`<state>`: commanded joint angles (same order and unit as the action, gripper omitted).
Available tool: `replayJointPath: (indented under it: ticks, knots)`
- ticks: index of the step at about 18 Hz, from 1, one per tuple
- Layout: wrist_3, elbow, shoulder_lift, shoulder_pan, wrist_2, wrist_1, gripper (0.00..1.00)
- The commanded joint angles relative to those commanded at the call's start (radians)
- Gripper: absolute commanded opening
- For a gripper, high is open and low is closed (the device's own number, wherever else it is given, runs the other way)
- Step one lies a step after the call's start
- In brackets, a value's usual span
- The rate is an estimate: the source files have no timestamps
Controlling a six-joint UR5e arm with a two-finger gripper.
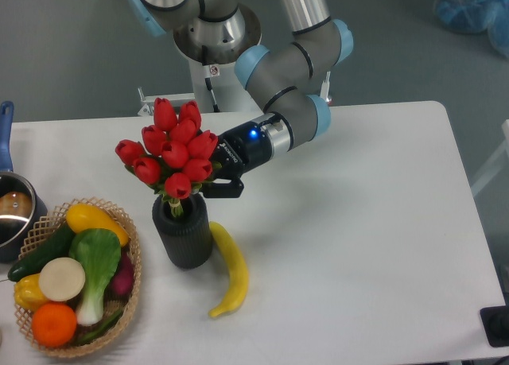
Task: Insert the flowers into the vase
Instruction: 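Lower the tulip stems into the black vase, then push the tulip bunch further down into the vase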
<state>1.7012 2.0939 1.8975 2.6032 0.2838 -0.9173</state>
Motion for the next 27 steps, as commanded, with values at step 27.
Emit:
replayJointPath:
  ticks: [27]
  knots:
    - [0.055, 0.031, 0.025, 0.005, -0.009, 0.008, 0.35]
